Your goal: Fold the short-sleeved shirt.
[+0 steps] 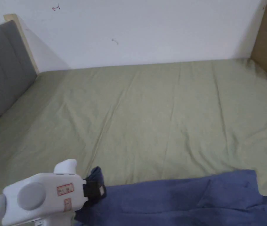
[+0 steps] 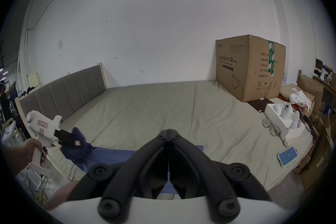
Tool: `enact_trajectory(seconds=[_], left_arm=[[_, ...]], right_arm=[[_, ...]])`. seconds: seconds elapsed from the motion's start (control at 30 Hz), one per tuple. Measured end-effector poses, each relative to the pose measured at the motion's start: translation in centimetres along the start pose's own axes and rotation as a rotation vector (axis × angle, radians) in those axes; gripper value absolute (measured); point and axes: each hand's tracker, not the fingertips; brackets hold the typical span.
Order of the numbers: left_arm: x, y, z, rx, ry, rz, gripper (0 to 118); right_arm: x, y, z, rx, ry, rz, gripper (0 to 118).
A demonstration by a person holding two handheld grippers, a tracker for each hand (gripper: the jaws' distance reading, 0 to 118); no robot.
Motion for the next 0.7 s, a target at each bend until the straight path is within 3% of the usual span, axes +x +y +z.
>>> enact_trajectory(seconds=[0.07, 0.1, 0.13, 0.17, 0.2, 0.23, 0.4, 0.43, 0.47, 0.5, 0.53, 0.57, 0.6, 0.7], left_arm=[[3.5, 0.0, -3.5, -0.045, -0.11, -0.028, 11], [4.7, 0.1, -5.0, -0.067, -0.121, -0.051, 27], [6.3, -0.1, -6.8, -0.089, -0.132, -0.066, 59], [7.1, -0.1, -8.0, -0.101, -0.159, -0.073, 109], [7.8, -0.2, -8.9, -0.116, -0.147, -0.084, 118], [8.4, -0.4, -8.9, -0.126, -0.121, -0.103, 111], [6.5, 0.0, -4.4, -0.029, -0.047, -0.153, 110], [5.7, 0.1, -3.5, -0.022, 0.002, -0.156, 102], [5.0, 0.1, -2.8, -0.018, 0.011, -0.156, 76], [4.3, -0.1, -2.2, 0.003, 0.009, -0.163, 76], [4.3, -0.3, -2.4, 0.029, 0.024, -0.165, 64], [4.3, -0.5, -3.0, 0.024, 0.063, -0.173, 18], [4.3, -0.8, -3.4, 0.012, 0.118, -0.18, 0], [5.5, -1.4, -6.2, -0.045, 0.034, -0.183, 0]], right_arm=[[1.1, -0.1, 0.6, 0.006, 0.0, -0.033, 0], [1.5, -0.1, 0.8, 0.007, 0.002, -0.043, 0], [2.1, -0.3, 0.8, 0.007, 0.003, -0.049, 0], [2.6, -0.5, 0.8, 0.003, -0.004, -0.05, 0], [3.0, -0.6, 0.8, -0.008, -0.019, -0.049, 0], [3.5, -0.6, 0.7, -0.015, -0.03, -0.05, 0], [5.7, -0.9, 0.8, 0.003, -0.054, -0.099, 0], [6.1, -1.0, 0.6, 0.002, -0.056, -0.108, 0], [6.4, -1.0, 0.5, 0.002, -0.06, -0.116, 0], [6.7, -1.1, 0.4, 0.003, -0.062, -0.123, 0], [6.9, -1.1, 0.3, 0.003, -0.06, -0.131, 0], [6.9, -1.1, 0.2, 0.001, -0.06, -0.138, 0], [7.0, -1.2, 0.1, -0.002, -0.06, -0.142, 0], [7.5, -1.6, -0.3, -0.017, -0.059, -0.149, 0]])
